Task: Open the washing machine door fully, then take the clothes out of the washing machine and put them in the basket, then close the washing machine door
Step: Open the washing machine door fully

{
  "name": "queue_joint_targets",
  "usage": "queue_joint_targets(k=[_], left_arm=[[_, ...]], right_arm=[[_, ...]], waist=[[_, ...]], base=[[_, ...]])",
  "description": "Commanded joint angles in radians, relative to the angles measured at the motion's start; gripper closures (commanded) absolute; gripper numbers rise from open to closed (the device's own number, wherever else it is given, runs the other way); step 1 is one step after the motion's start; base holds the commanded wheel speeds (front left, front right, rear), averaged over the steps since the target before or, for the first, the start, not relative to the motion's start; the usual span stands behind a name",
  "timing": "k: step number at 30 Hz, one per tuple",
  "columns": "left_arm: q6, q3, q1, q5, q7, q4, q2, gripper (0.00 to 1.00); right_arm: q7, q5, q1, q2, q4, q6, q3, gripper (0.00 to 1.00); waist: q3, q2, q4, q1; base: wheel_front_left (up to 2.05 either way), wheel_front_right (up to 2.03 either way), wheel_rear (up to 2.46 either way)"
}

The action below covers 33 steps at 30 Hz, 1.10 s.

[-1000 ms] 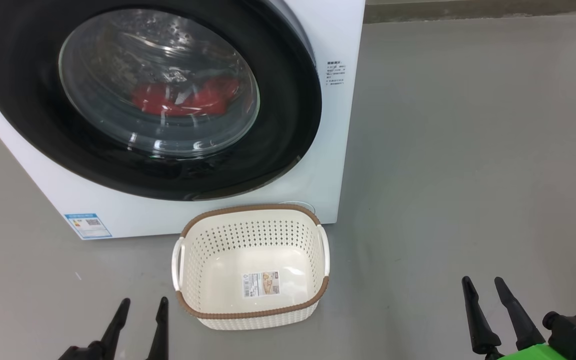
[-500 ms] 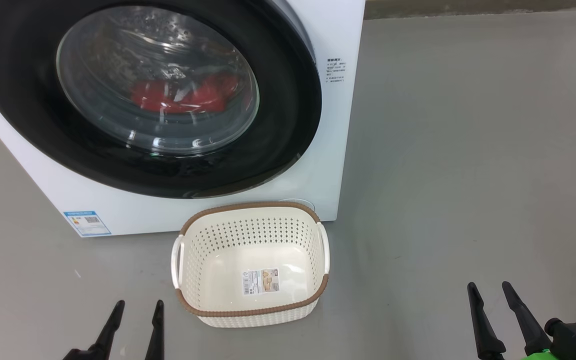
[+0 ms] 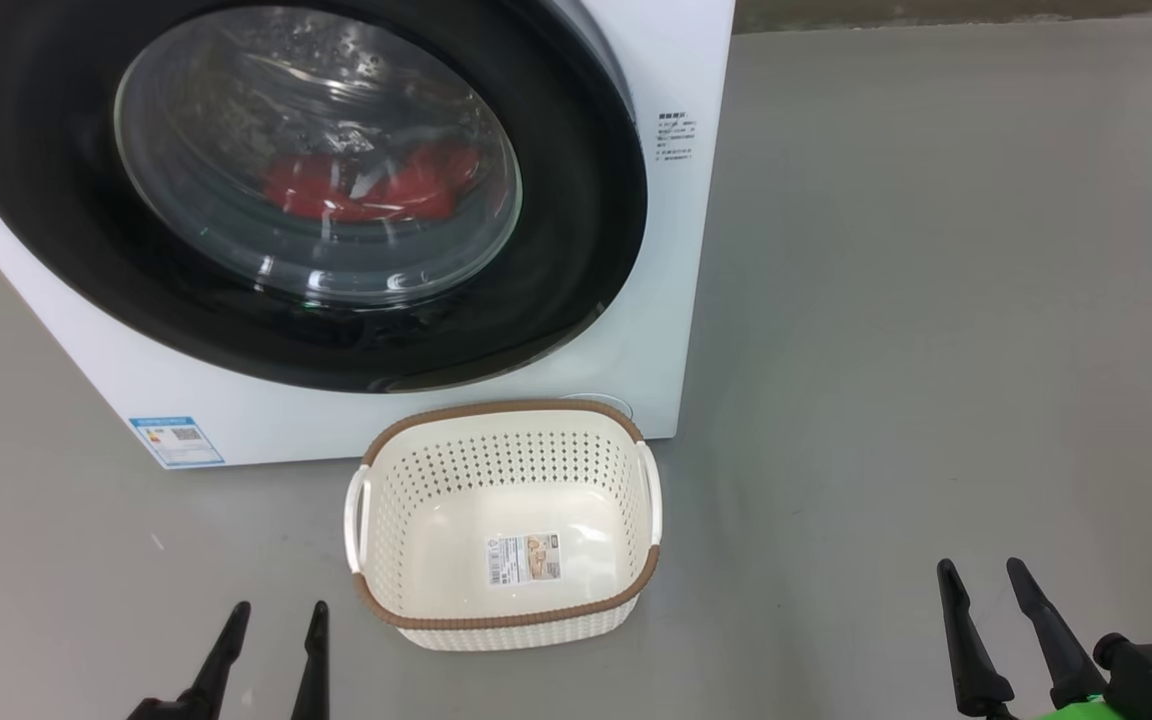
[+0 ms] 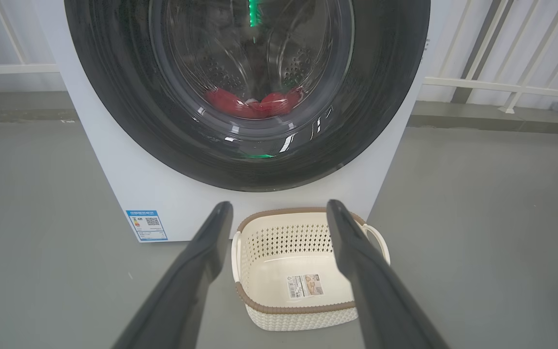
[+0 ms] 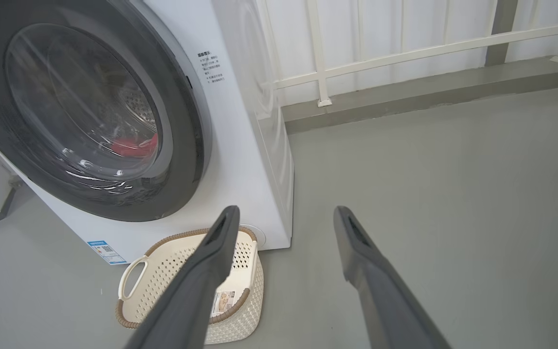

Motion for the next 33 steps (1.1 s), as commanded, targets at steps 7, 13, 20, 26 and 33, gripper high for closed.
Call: queue_joint_targets(k=[7, 13, 20, 26, 33], left_arm=[[-0.006, 0.023, -0.028, -0.012, -0.012, -0.036, 0.015, 0.00], [-0.006, 0.008, -0.041, -0.023, -0.012, -0.053, 0.015, 0.00], [-0.006, -0.030, -0.088, -0.033, -0.012, -0.063, 0.018, 0.00], [-0.006, -0.048, -0.131, -0.052, -0.012, -0.079, 0.021, 0.00], [-0.006, -0.061, -0.171, -0.067, -0.012, -0.083, 0.020, 0.00]], right_arm=[[-0.012, 0.085, -0.059, -0.009, -0.042, 0.001, 0.050, 1.00], [-0.012, 0.228, -0.186, -0.013, -0.050, 0.001, 0.096, 1.00], [-0.012, 0.323, -0.401, -0.076, -0.036, 0.001, 0.146, 1.00], [-0.012, 0.390, -0.597, -0.116, 0.005, 0.001, 0.171, 1.00], [0.001, 0.527, -0.753, -0.142, 0.076, 0.001, 0.219, 1.00]], waist=[[0.018, 0.0000, 0.007, 0.0000], [0.048, 0.0000, 0.010, 0.0000], [0.109, 0.0000, 0.042, 0.0000], [0.173, 0.0000, 0.085, 0.0000], [0.227, 0.0000, 0.126, 0.0000]], base=[[0.00, 0.00, 0.00], [0.00, 0.00, 0.00], [0.00, 0.00, 0.00], [0.00, 0.00, 0.00], [0.00, 0.00, 0.00]])
